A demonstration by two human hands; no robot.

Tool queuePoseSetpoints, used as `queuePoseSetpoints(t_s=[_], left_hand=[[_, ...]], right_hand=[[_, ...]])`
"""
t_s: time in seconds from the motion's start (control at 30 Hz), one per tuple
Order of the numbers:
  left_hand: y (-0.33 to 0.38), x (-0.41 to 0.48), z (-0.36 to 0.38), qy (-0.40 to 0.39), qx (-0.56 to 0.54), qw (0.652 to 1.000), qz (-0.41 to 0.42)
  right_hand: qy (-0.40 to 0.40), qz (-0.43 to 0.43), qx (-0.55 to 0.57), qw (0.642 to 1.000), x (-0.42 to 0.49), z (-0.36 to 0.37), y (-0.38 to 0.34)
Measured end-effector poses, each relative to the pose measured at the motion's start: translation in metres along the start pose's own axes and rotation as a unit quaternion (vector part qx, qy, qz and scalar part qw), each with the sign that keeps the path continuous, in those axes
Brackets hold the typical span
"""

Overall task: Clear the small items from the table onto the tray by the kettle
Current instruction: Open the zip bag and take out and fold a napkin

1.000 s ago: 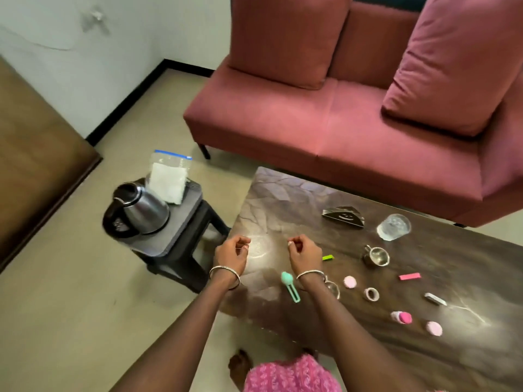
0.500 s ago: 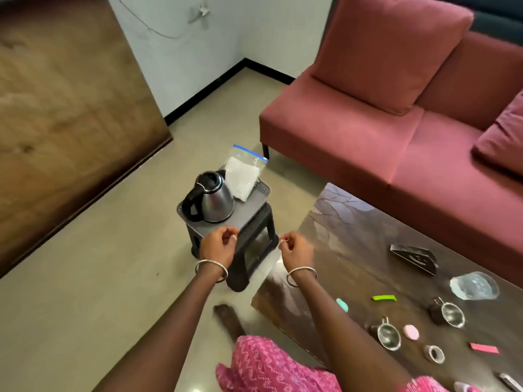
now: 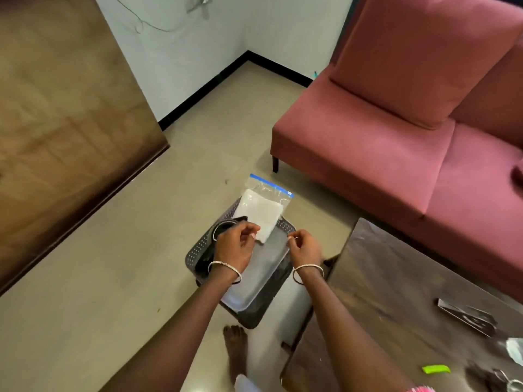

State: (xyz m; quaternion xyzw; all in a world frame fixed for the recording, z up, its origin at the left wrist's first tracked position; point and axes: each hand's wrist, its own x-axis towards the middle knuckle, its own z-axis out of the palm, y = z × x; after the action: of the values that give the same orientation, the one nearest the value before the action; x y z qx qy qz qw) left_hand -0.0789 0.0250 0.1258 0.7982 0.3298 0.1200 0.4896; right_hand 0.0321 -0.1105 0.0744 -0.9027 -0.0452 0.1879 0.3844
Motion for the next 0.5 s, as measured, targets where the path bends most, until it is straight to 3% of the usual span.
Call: queuePoseSetpoints(t_s=[0.23, 0.5], left_hand=[[-0.017, 0.105, 0.003, -0.005, -0.013, 1.000, 0.014], [-0.048, 0.158, 0.019, -0.040, 0.011, 0.998, -0.044]], right_hand=[[0.019, 0.061, 0.013, 0.998, 0.104, 0.045, -0.014], [-0.020, 0.195, 0.081, 0.977, 0.184, 0.080, -0.004]])
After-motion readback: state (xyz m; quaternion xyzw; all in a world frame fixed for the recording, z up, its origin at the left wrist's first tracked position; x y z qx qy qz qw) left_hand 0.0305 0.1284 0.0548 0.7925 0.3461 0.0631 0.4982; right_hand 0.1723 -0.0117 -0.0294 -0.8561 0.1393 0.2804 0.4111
